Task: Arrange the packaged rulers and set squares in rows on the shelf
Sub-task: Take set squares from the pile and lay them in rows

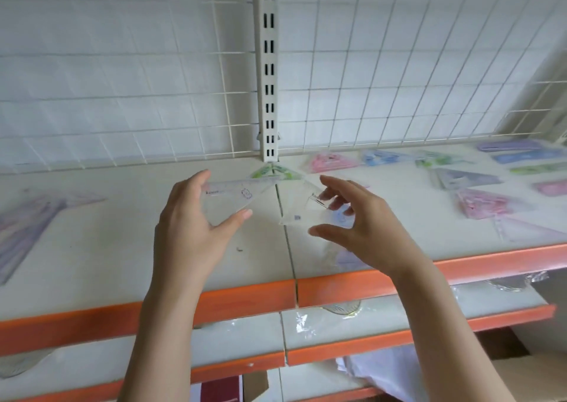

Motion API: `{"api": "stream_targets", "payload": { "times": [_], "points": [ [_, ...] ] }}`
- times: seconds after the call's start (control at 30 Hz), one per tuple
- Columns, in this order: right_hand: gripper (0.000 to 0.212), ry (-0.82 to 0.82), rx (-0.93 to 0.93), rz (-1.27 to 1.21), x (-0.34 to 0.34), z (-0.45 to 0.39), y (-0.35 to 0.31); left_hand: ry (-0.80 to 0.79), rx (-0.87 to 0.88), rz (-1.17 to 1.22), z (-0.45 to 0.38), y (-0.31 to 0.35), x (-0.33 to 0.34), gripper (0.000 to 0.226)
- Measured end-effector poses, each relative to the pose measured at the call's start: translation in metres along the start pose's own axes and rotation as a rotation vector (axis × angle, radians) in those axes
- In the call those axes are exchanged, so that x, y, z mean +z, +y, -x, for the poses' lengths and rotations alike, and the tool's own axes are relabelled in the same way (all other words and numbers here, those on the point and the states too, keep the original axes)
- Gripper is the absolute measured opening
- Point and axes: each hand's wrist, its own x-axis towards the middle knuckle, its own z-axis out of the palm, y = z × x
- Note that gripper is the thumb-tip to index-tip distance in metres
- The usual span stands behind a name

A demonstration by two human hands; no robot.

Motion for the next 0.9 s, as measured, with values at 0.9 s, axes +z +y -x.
{"api": "stream_targets", "payload": {
  "times": [0.9],
  "points": [
    [0.063, 0.148, 0.294, 0.494, -0.181, -0.011, 0.18, -0.316, -0.009, 0.07, 0.012, 0.122, 0.134, 0.089]
  ]
}}
